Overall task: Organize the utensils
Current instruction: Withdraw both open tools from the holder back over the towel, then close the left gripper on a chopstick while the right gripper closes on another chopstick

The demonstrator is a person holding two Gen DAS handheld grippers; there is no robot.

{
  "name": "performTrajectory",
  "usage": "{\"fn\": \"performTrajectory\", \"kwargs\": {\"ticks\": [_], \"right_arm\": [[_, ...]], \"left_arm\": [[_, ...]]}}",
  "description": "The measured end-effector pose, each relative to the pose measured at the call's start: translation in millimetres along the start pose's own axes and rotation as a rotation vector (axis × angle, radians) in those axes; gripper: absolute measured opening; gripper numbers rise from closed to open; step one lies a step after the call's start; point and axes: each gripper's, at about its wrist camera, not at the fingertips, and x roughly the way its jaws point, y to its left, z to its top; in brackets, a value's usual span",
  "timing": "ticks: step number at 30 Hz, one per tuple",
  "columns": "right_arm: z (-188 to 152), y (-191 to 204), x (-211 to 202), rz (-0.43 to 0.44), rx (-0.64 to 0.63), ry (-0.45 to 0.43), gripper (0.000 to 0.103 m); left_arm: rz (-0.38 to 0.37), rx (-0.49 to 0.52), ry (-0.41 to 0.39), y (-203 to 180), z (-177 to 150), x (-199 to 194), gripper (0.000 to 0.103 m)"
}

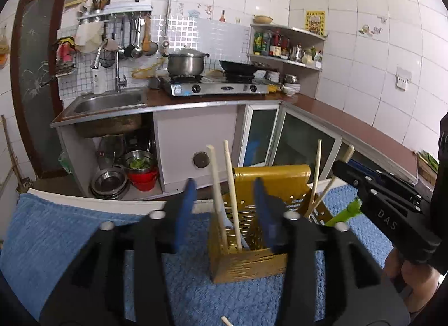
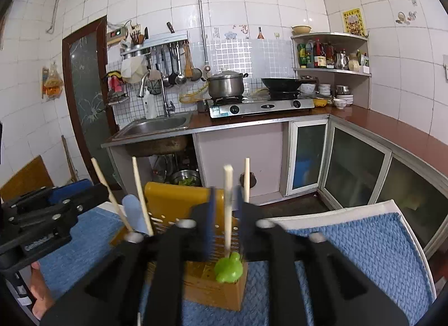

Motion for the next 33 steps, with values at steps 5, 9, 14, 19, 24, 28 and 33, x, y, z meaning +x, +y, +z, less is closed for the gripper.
{"fn": "performTrajectory", "kwargs": {"ticks": [5, 9, 14, 19, 24, 28, 33], "right_arm": [[3, 1, -25, -0.022, -0.003, -0.019, 0.052], [-2, -1, -50, -0.064, -0.007, -0.009, 0.062], [-26, -6, -82, -0.121, 0.013, 0.029, 0.070], [-61, -5, -101, -0.160, 0.016, 0.096, 0.070], [-106, 0, -109, -0.164, 0.029, 0.186, 0.070], [-135, 6, -110, -0.154, 0.034, 0.245, 0.070], [-163, 6, -111, -0.164, 0.044, 0.307, 0.070]], "left_arm": [[0.021, 0.012, -0.012, 1, 1, -34, 0.072], [0.042, 0.023, -0.019, 6, -9, -62, 0.089], [0.063, 0.035, 0.021, 11, -40, -85, 0.095], [0.062, 0.009, 0.123, 16, -77, -90, 0.096], [0.067, -0.016, 0.221, 20, -119, -88, 0.096], [0.071, -0.044, 0.286, 26, -148, -85, 0.096], [0.085, -0.055, 0.350, 28, -176, -82, 0.094]]}}
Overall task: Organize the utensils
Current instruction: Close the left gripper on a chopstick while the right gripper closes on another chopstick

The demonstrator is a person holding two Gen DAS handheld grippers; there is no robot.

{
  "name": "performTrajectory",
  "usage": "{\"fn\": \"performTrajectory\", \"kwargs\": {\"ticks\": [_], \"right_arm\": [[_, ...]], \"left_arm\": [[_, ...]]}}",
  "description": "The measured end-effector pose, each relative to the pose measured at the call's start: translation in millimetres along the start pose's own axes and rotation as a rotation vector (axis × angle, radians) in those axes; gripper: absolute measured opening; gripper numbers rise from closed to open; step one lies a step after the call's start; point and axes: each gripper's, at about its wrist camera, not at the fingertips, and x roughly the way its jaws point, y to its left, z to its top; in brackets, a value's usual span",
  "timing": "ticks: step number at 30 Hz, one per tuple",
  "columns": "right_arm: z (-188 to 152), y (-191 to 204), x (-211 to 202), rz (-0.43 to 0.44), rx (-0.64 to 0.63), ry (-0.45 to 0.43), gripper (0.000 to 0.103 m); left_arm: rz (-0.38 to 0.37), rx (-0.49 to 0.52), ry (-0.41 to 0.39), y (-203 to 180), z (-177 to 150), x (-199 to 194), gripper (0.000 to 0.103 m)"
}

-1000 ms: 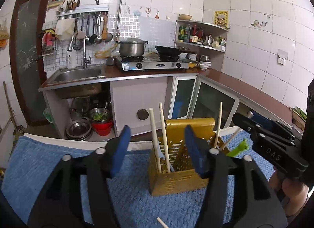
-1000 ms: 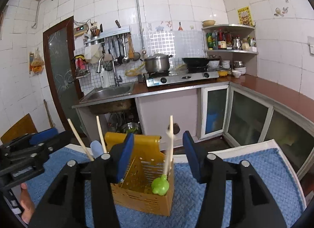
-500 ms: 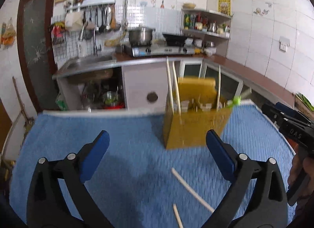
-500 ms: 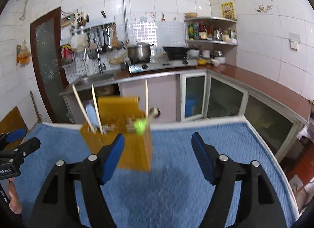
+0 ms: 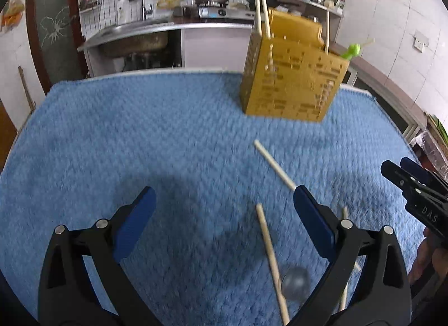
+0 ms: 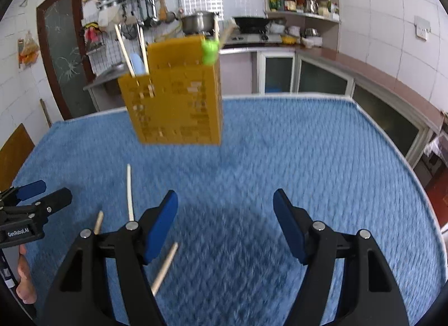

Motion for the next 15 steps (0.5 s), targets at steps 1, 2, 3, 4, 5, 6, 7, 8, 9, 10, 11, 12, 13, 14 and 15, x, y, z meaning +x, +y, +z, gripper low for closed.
{"fn": "performTrajectory", "kwargs": {"ticks": [1, 2, 3, 4, 5, 6, 7, 8, 9, 10, 11, 12, 13, 14, 15], "right_arm": [[-5, 0, 2, 0.003, 0.010, 0.024, 0.069], [-8, 0, 3, 0.007, 0.015, 0.042, 0.069], [-11, 1, 4, 0.010, 0.016, 0.060, 0.068], [-16, 3, 6, 0.009, 0.010, 0.083, 0.063], [-18, 4, 6, 0.007, 0.005, 0.100, 0.059], [-20, 6, 8, 0.007, 0.006, 0.121, 0.055], [-21, 8, 10, 0.012, 0.013, 0.143, 0.052], [-22, 9, 12, 0.015, 0.020, 0.164, 0.050], [-22, 12, 15, 0.022, 0.026, 0.185, 0.047], [-23, 14, 16, 0.027, 0.030, 0.198, 0.046], [-23, 16, 18, 0.027, 0.031, 0.207, 0.046], [-24, 19, 20, 0.026, 0.032, 0.216, 0.046], [-25, 23, 22, 0.024, 0.031, 0.228, 0.046], [-26, 25, 23, 0.026, 0.033, 0.237, 0.046], [-27, 27, 25, 0.026, 0.032, 0.248, 0.044]], "left_arm": [[0.002, 0.004, 0.009, -1, -2, 1, 0.094], [0.003, 0.011, 0.021, -5, -7, 3, 0.088], [0.001, 0.018, 0.035, -6, -10, 5, 0.081], [0.000, 0.021, 0.044, -7, -11, 6, 0.077], [0.000, 0.022, 0.059, -9, -12, 8, 0.074], [-0.002, 0.017, 0.075, -10, -12, 9, 0.071], [-0.004, 0.014, 0.081, -12, -10, 10, 0.069], [-0.005, 0.008, 0.092, -14, -10, 11, 0.065], [-0.009, 0.007, 0.103, -17, -9, 13, 0.061], [-0.015, 0.009, 0.113, -19, -10, 14, 0.058], [-0.019, 0.015, 0.128, -23, -10, 16, 0.054], [-0.018, 0.023, 0.143, -27, -10, 18, 0.049], [-0.017, 0.025, 0.149, -29, -9, 20, 0.047], [-0.013, 0.028, 0.163, -31, -10, 23, 0.045], [-0.010, 0.028, 0.174, -32, -10, 26, 0.041]]}}
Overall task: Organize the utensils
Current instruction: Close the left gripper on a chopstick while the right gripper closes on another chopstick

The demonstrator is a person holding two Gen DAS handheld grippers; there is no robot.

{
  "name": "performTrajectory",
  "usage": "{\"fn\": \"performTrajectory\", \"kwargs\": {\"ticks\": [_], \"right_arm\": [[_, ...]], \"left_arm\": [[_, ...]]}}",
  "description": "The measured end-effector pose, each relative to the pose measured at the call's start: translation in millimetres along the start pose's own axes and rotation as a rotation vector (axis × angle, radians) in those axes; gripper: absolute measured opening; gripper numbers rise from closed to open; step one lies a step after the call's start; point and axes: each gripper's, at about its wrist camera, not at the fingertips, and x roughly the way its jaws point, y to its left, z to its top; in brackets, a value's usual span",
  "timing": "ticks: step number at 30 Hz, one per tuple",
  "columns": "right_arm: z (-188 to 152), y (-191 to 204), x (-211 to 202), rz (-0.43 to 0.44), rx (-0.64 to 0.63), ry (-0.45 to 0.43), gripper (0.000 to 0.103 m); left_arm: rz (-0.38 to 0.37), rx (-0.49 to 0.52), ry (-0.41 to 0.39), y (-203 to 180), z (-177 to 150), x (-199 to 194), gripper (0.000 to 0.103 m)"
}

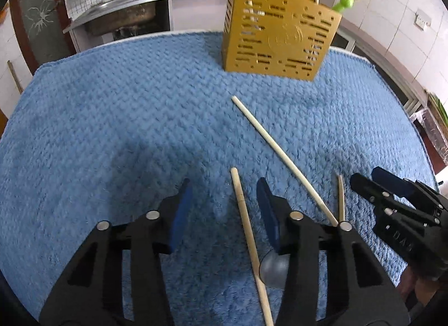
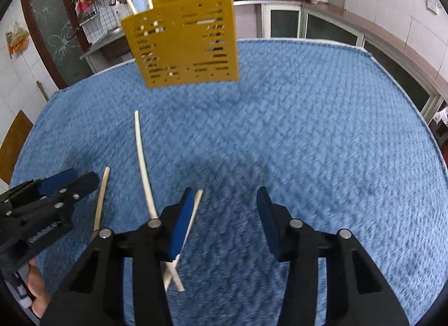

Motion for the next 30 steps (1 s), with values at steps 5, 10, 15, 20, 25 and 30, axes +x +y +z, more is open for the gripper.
{"fn": "performTrajectory", "kwargs": {"ticks": [5, 10, 15, 20, 25, 30], "right_arm": [[-6, 9, 10, -0.016, -0.010, 0.047, 0.037], [-2, 13, 10, -0.004, 0.001, 0.066, 0.023], [2, 14, 18, 0.030, 0.041, 0.100, 0.025], [4, 19, 21, 0.001, 0.030, 0.081, 0.023], [6, 14, 21, 0.009, 0.028, 0.065, 0.013], [4, 9, 20, 0.035, 0.027, 0.041, 0.012]], "left_arm": [[0.010, -0.007, 0.055, -2, -2, 13, 0.030], [0.018, -0.017, 0.070, -4, 0, 20, 0.030], [0.035, -0.023, 0.085, -9, 5, 26, 0.030], [0.047, -0.015, 0.086, -12, 9, 29, 0.030], [0.044, -0.015, 0.082, -11, 10, 29, 0.029], [0.055, -0.010, 0.046, -12, 2, 25, 0.028]]}}
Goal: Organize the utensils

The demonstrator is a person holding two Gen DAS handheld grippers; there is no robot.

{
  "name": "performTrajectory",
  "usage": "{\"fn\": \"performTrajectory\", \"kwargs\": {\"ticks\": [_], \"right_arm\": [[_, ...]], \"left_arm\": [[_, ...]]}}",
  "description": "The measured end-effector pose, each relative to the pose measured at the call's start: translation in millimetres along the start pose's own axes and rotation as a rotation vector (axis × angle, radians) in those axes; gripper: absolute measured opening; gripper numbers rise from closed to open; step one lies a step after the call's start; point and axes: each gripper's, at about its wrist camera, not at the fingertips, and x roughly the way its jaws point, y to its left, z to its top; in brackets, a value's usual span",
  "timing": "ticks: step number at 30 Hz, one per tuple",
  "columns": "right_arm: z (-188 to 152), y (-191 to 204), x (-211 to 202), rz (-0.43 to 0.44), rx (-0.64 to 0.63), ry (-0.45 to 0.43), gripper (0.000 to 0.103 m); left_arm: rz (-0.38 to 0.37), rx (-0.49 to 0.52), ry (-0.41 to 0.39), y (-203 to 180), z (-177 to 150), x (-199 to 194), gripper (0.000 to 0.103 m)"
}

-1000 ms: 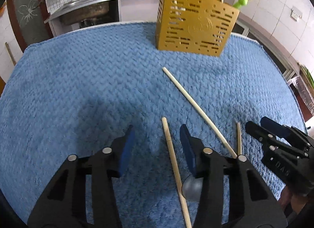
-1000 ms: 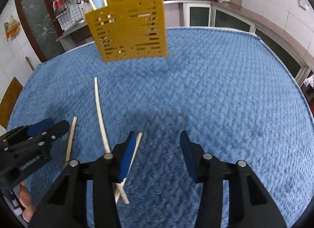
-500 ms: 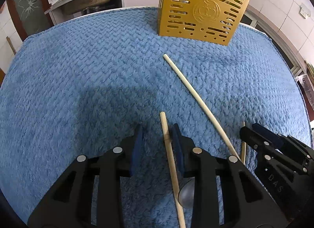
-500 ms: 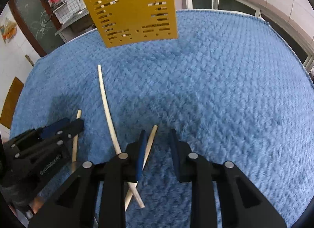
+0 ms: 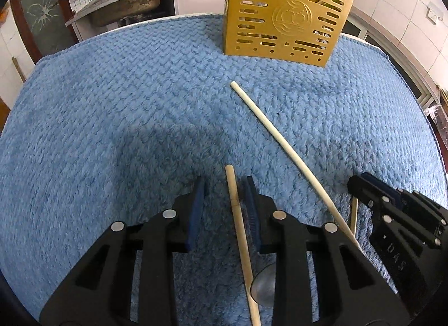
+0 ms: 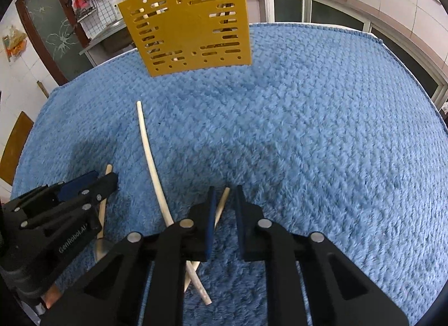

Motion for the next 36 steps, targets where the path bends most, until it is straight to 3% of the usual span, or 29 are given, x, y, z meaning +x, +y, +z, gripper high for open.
{"fn": "performTrajectory", "kwargs": {"ticks": [4, 9, 11, 13, 16, 28, 36], "right_arm": [[-2, -1, 1, 0.000, -0.007, -0.035, 0.011], [-7, -5, 0, 0.020, 0.002, -0.082, 0.008], [-8, -8, -1, 0.039, 0.008, -0.095, 0.007], [-8, -12, -3, 0.061, 0.017, -0.112, 0.000], [-7, -19, -7, 0.056, 0.016, -0.145, 0.000], [-5, -21, -13, 0.099, 0.003, -0.104, 0.004], [-14, -12, -11, 0.053, -0.006, -0.064, 0.004]], "left_arm": [[0.011, -0.008, -0.034, -1, -8, -4, 0.026], [0.022, -0.012, -0.080, 1, -15, -7, 0.015], [-0.001, -0.029, -0.082, 6, -14, -8, 0.011], [-0.036, -0.052, -0.081, 13, -14, -8, 0.010], [-0.057, -0.063, -0.088, 17, -16, -10, 0.006], [-0.057, -0.046, -0.074, 16, -18, -14, 0.005], [-0.074, -0.031, -0.068, 18, -28, -23, 0.005]]}}
